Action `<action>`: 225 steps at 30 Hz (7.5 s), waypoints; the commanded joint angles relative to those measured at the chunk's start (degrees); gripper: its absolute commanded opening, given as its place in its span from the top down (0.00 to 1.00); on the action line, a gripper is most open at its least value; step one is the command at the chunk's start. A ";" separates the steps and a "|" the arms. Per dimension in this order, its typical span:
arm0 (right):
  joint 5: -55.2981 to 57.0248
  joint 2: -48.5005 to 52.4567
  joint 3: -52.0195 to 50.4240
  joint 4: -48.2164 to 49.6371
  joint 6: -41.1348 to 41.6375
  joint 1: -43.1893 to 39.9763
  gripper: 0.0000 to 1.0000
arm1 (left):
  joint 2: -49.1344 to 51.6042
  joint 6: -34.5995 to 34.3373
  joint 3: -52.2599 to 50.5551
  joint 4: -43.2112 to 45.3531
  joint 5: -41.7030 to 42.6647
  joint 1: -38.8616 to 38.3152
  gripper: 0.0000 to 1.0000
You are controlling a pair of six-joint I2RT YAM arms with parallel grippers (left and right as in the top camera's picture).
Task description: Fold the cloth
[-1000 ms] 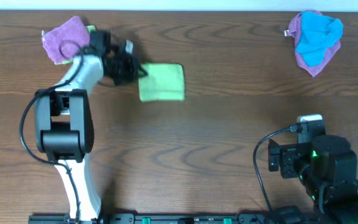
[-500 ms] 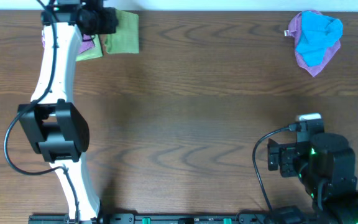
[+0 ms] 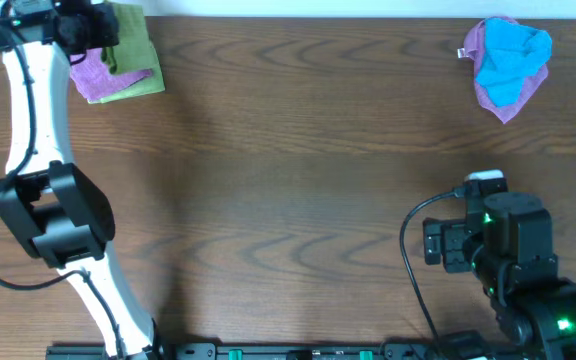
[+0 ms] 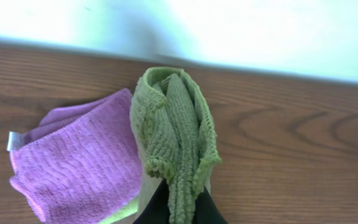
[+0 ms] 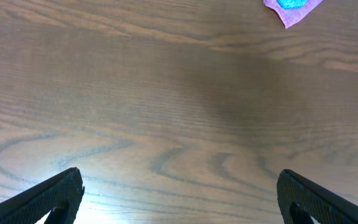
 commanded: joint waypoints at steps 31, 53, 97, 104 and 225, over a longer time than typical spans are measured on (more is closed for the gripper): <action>0.63 0.33 -0.02 0.35 5.73 -0.52 0.01 | 7.08 1.16 1.25 2.71 -3.52 4.87 0.94; 1.31 0.33 -0.02 0.11 10.51 -0.52 0.01 | 12.63 4.50 1.09 8.20 -23.10 4.85 0.43; 3.06 0.33 -0.02 1.16 10.16 -0.55 0.01 | 17.97 14.03 0.98 10.91 -57.20 -6.43 0.94; 3.23 0.33 -0.02 1.14 11.47 -0.55 0.01 | 24.15 16.41 0.98 17.55 -56.52 -6.08 0.94; -1.97 6.32 0.09 8.52 10.58 -0.52 0.01 | 1.46 -14.25 -12.28 21.46 -14.10 4.72 0.55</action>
